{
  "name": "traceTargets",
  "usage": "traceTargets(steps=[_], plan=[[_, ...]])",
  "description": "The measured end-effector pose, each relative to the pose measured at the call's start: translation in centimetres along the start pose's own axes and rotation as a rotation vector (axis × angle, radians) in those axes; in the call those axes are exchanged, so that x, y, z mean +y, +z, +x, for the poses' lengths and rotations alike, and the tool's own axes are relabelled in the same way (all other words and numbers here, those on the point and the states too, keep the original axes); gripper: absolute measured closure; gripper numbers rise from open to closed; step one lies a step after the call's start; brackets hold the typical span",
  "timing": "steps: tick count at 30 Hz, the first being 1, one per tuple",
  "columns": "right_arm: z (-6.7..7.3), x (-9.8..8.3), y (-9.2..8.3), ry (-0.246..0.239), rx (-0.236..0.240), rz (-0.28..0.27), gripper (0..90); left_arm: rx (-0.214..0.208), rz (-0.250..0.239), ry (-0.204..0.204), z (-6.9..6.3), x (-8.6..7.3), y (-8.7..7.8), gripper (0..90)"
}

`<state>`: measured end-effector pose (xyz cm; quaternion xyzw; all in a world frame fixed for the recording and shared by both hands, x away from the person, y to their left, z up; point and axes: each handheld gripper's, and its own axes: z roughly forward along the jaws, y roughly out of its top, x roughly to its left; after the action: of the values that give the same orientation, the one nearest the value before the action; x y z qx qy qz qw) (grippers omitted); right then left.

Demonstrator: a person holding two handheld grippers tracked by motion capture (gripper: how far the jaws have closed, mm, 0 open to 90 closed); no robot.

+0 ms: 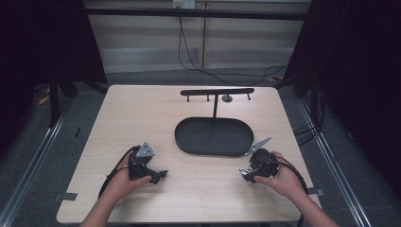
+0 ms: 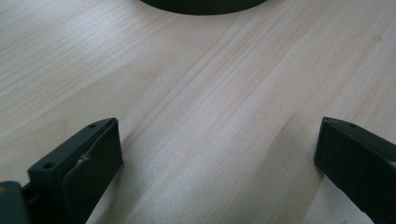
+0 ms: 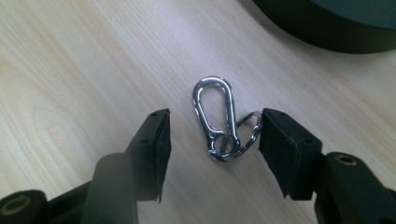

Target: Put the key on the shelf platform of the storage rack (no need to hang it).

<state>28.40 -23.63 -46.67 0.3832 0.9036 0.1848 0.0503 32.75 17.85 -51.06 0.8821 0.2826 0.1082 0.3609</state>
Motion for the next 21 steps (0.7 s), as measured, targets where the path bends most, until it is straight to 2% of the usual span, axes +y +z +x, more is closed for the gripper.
traceTargets(steps=[7,10,17,21], plan=[[0.1,1.1,-0.2,-0.022,-0.012,0.058,46.2,0.0,0.0,0.0,0.0,0.0,0.0,0.6],[0.1,1.3,-0.2,-0.028,-0.012,0.064,47.3,0.0,0.0,0.0,0.0,0.0,0.0,0.6],[0.4,1.8,0.6,-0.06,-0.03,0.117,51.7,-0.001,0.001,-0.001,0.0,0.0,0.0,0.6],[0.6,2.0,1.0,-0.073,-0.025,0.147,55.6,-0.001,0.001,-0.001,0.0,0.0,0.0,0.6]])
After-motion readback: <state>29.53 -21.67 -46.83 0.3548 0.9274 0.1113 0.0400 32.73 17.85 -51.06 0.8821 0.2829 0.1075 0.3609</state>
